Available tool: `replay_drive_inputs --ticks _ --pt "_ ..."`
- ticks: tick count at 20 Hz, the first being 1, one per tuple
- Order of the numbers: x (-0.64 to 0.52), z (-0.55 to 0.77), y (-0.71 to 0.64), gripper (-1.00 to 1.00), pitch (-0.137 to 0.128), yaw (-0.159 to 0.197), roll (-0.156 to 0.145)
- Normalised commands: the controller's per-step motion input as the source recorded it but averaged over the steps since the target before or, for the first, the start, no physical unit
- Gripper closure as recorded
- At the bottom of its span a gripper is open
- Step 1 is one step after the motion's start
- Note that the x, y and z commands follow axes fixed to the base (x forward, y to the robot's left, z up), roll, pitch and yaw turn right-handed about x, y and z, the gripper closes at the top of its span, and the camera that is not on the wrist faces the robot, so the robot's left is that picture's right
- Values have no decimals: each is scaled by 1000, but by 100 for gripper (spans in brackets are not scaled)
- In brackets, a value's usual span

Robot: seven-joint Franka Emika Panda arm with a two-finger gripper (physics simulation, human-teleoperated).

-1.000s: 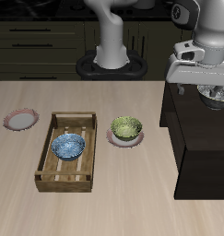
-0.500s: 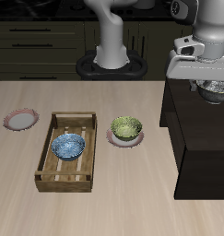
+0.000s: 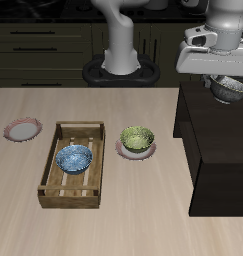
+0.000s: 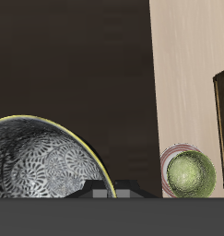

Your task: Place the green bowl onto the plate that is in the table center and place the black bowl onto the plate that is next to the blue bowl

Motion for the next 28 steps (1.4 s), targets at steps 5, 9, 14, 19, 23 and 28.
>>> replay_drive_inputs --ticks 5,9,14,19,23,28 --pt "-317 29 -197 100 -11 47 18" --pt "-175 97 -335 100 -37 24 -14" --pt "-182 147 -438 100 -22 -15 -12" --pt "-166 18 -350 100 -11 10 -21" --pt "-187 52 -515 100 -1 -8 -13" --pt "-174 103 -723 100 -11 -31 -28"
